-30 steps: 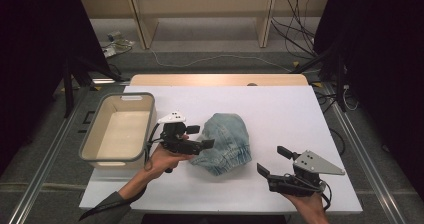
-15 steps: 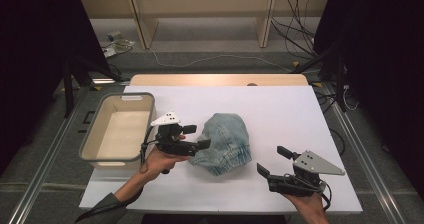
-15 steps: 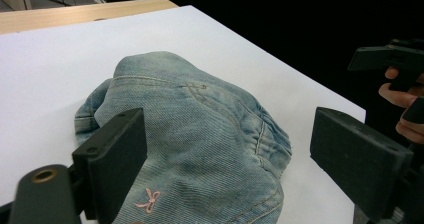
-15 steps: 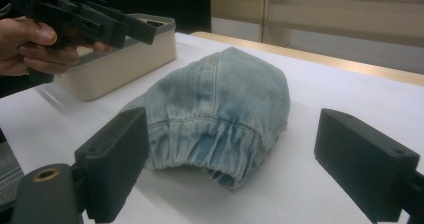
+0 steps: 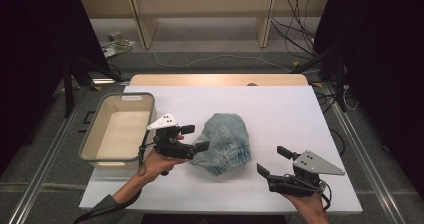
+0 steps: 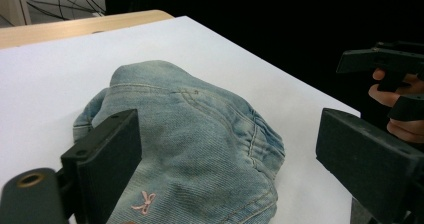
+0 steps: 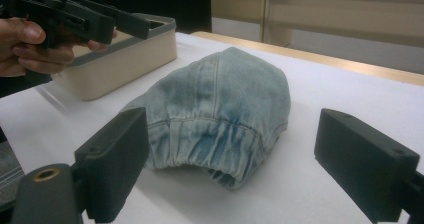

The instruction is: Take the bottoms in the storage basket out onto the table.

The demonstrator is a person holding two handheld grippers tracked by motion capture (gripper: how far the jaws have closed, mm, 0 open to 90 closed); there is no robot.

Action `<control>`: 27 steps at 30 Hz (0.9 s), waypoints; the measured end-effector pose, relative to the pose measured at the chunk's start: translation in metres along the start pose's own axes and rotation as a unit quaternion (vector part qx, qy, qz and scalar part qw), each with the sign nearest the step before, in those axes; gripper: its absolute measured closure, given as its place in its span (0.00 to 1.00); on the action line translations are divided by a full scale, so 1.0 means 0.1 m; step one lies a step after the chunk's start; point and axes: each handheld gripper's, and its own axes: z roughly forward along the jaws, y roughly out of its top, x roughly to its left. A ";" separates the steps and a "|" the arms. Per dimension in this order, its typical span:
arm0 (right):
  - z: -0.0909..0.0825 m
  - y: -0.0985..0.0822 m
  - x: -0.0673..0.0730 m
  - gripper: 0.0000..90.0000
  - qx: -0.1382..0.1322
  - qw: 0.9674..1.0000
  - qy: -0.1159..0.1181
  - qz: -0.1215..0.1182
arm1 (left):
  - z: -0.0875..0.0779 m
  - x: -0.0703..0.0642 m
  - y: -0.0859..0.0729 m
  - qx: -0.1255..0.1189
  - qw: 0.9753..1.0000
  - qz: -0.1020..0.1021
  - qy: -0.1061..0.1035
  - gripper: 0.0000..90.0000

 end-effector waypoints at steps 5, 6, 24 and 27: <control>0.00 0.00 0.00 0.17 0.000 1.000 -0.001 0.000 | -0.03 -0.01 -0.02 -0.006 1.000 0.001 0.002 0.11; 0.00 0.00 0.00 0.17 0.000 1.000 0.000 0.000 | -0.03 -0.01 -0.02 -0.008 1.000 0.001 0.002 0.11; 0.00 0.00 0.00 0.17 0.000 1.000 0.000 0.001 | -0.17 -0.02 -0.09 -0.040 0.999 0.020 0.006 0.11; 0.00 0.00 0.00 0.17 0.000 1.000 0.000 0.001 | -0.19 0.00 -0.11 -0.042 0.999 0.022 0.009 0.11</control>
